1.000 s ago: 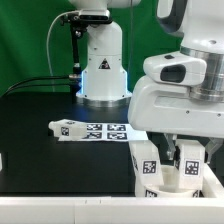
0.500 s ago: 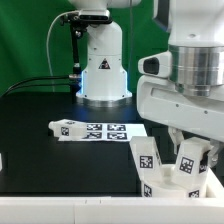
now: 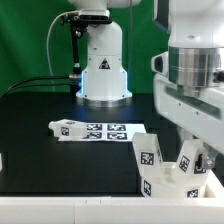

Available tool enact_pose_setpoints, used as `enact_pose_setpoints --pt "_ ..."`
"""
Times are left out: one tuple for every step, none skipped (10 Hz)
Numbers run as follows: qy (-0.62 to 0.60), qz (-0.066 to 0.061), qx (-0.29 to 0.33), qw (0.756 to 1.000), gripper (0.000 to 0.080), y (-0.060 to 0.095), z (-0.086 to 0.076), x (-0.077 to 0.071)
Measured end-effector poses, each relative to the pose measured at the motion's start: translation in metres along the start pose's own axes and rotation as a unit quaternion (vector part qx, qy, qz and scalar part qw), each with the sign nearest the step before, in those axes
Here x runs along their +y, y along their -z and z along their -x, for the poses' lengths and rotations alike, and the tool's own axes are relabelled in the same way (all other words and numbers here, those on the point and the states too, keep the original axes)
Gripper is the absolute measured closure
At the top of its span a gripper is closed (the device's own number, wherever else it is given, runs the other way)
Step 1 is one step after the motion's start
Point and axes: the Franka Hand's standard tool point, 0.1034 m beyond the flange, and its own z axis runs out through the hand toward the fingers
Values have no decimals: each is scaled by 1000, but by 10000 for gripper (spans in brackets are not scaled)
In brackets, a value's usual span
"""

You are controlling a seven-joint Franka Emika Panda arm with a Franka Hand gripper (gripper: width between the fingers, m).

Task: Assemble stool

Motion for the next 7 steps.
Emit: enact_pose_setpoints --pt "-79 -14 -10 997 465 1 -2 -5" --pt "-125 -17 -17 992 465 -1 -5 -4" --pt "-150 -16 -18 988 465 -1 -3 -3" --pt "-168 -15 -18 986 465 -2 -3 -3" --pt "-198 -14 -18 980 465 -3 -3 -3" --pt "-227 -13 -18 974 465 -4 -3 -2" --pt "-242 -12 -20 970 465 -4 -2 -2"
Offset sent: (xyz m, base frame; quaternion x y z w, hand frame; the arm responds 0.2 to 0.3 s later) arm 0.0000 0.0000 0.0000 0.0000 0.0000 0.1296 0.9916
